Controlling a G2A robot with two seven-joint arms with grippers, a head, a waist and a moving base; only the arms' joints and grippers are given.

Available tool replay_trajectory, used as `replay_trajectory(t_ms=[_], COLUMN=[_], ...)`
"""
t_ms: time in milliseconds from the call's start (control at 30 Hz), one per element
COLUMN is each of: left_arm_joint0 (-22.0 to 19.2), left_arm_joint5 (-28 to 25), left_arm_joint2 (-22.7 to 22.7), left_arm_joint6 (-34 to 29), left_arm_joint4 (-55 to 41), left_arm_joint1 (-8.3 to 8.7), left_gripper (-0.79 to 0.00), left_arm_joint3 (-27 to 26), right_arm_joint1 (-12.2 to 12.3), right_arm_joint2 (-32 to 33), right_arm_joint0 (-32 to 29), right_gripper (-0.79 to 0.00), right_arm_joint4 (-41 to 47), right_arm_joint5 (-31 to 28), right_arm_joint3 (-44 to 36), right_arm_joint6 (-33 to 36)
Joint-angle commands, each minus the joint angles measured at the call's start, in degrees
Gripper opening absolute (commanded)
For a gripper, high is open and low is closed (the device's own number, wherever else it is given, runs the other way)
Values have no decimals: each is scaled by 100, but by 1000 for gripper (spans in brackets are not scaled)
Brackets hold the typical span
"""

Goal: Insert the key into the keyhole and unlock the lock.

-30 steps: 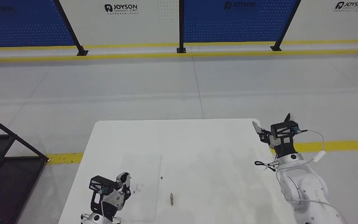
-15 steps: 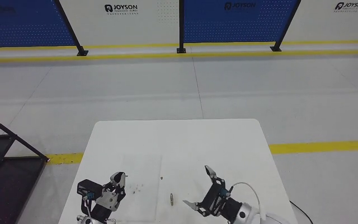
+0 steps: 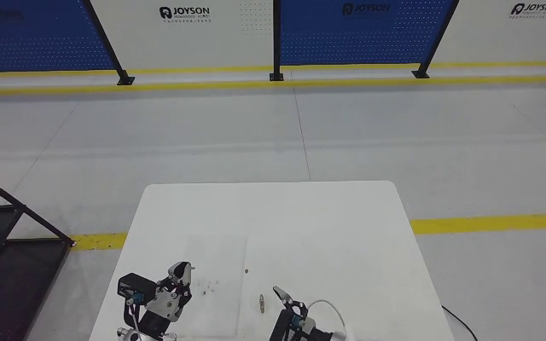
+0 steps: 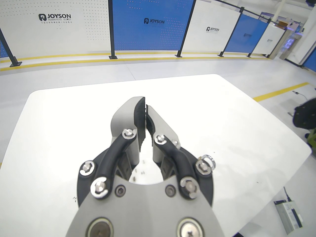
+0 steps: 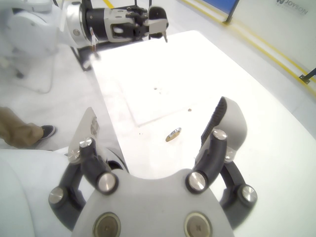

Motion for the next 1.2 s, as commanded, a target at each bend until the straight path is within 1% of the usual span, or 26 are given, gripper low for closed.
replay_trajectory(t_ms=[0,67,133,200,333,500,600,667,700,733,800,833,900,933,967,1167], left_arm_joint0=[0,0,0,0,0,0,0,0,0,0,0,0,0,0,0,0], left_arm_joint5=[0,0,0,0,0,0,0,0,0,0,0,0,0,0,0,0], left_arm_joint2=[0,0,0,0,0,0,0,0,0,0,0,0,0,0,0,0], left_arm_joint6=[0,0,0,0,0,0,0,0,0,0,0,0,0,0,0,0], left_arm_joint4=[0,0,0,0,0,0,0,0,0,0,0,0,0,0,0,0], left_arm_joint1=[0,0,0,0,0,0,0,0,0,0,0,0,0,0,0,0], left_gripper=[-785,-785,-785,-785,-785,-785,-785,-785,-785,-785,-785,-785,-785,-785,-785,-785], left_arm_joint3=[0,0,0,0,0,0,0,0,0,0,0,0,0,0,0,0], right_arm_joint1=[4,14,-7,-53,-181,-305,-372,-408,-427,-447,-490,-513,-561,-583,-605,-738], right_arm_joint2=[27,-70,-225,-462,-932,-1266,-1416,-1463,-1504,-1549,-1635,-1685,-1777,-1827,-1871,-2066], right_arm_joint0=[37,86,164,385,864,1265,1468,1546,1602,1660,1767,1827,1949,2012,2070,2354], right_gripper=[0,0,0,0,0,0,0,0,0,-108,-234,-265,-302,-345,-406,-416], right_arm_joint4=[-13,25,-10,-92,-18,22,153,32,18,37,79,97,142,158,194,236], right_arm_joint5=[74,-74,127,331,783,1332,1540,1927,2001,2054,2188,2250,2353,2370,2383,2804], right_arm_joint3=[53,173,401,654,1308,1719,1880,2002,2055,2097,2171,2209,2314,2368,2421,2758], right_arm_joint6=[56,258,567,893,1263,1601,1755,1852,1886,1940,2066,2124,2199,2229,2248,2365])
